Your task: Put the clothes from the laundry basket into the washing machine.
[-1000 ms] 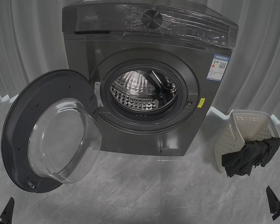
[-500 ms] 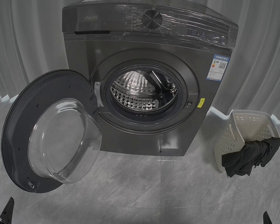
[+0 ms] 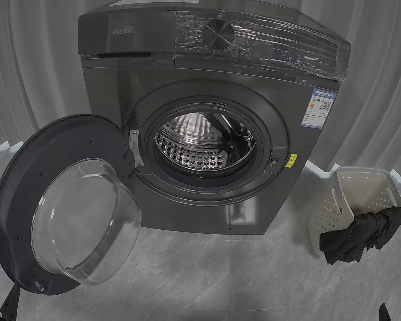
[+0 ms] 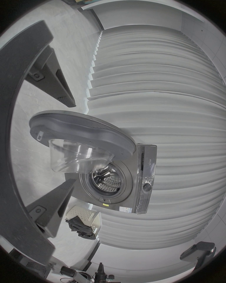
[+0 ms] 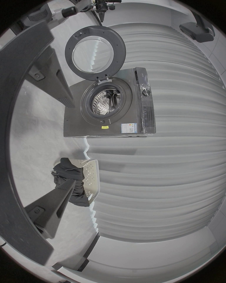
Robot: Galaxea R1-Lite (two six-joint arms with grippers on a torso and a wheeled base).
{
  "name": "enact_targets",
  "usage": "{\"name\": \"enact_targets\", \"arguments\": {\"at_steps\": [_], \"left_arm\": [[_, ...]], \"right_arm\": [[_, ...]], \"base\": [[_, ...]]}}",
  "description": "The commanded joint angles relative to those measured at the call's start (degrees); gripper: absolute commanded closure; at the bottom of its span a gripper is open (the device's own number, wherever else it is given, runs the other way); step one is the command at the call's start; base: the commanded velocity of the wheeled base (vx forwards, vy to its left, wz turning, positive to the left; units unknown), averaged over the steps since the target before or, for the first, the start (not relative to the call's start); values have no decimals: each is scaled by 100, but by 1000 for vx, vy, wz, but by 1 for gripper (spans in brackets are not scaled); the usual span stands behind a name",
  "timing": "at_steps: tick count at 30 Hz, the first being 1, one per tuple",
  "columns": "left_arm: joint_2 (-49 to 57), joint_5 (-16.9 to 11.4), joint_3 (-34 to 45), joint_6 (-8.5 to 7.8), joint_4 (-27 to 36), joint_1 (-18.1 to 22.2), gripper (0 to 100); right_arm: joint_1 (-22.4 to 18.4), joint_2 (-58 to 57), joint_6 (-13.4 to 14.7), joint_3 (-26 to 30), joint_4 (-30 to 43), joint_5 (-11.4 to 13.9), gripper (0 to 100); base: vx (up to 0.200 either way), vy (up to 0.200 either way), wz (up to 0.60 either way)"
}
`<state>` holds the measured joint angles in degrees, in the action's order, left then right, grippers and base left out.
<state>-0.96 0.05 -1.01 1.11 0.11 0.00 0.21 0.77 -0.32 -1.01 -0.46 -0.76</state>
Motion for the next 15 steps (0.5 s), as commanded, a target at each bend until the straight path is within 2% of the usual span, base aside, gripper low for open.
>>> {"name": "enact_targets", "arguments": {"at_steps": [1,4,15], "left_arm": [[96,4,92,3,-11,0,0],[96,13,92,3,-2,9,0],[96,13,92,21,-2,0,0]], "right_arm": [[6,-77,5,101,-6,5,0],[6,-77,5,101,-6,5,0],[6,-77,5,101,-6,5,0]], "base": [[0,0,0],[0,0,0],[0,-200,0]]}}
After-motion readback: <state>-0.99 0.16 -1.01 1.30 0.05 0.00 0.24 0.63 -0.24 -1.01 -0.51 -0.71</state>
